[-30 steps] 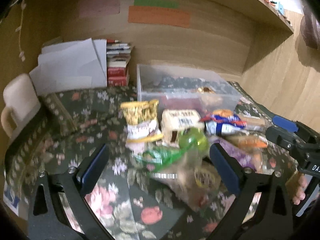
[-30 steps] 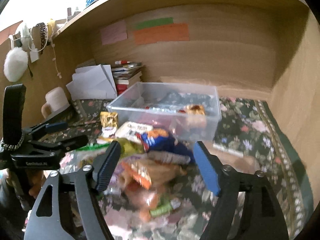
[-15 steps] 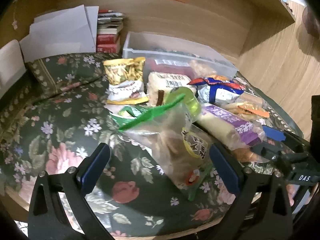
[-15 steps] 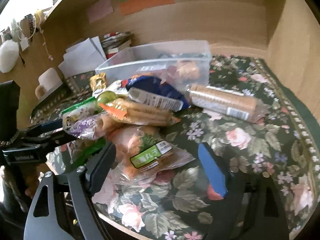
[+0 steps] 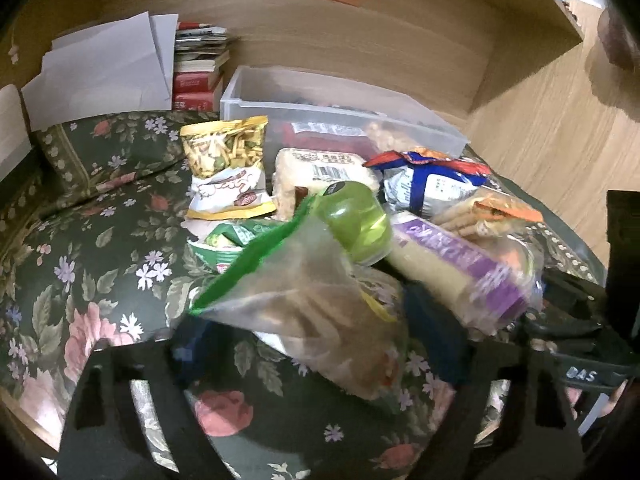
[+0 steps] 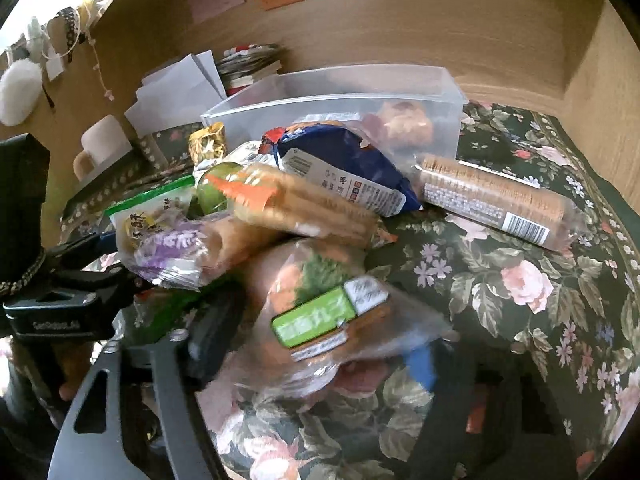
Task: Organize snacks
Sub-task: 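Grasp the clear bag of cookies with the left tool while the right tool grasps the green-label meatball pack, then lift both packs over the clear box and release them inside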
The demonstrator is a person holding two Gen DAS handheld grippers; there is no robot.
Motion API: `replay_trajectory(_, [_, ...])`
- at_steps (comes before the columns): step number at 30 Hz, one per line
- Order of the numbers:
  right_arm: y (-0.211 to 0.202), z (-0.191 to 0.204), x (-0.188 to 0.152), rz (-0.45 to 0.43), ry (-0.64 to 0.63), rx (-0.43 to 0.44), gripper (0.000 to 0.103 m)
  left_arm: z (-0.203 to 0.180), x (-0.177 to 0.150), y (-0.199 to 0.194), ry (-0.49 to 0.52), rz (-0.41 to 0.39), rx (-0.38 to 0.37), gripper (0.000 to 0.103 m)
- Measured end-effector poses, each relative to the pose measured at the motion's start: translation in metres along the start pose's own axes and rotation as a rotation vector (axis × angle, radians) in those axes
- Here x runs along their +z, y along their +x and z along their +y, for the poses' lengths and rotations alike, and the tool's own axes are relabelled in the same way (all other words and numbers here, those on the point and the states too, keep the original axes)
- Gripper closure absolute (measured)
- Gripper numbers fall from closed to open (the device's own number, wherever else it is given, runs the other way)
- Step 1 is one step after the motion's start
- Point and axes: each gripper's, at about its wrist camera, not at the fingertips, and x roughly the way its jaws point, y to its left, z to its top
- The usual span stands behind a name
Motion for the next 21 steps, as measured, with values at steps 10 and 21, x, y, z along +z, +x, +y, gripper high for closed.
replay_trajectory(10, [-0.016, -0.017, -0.004, -0.027, 0.043, -0.053, 0.056, 0.008, 0.003, -0.012, -0.002, -0.035, -0.011, 0.047])
replay_trajectory(21, [-0.05, -0.041, 0.002, -0.092, 0.073, -0.156, 0.057, 0.017, 0.022, -0.038, 0.009, -0.112, 0.008, 0.048])
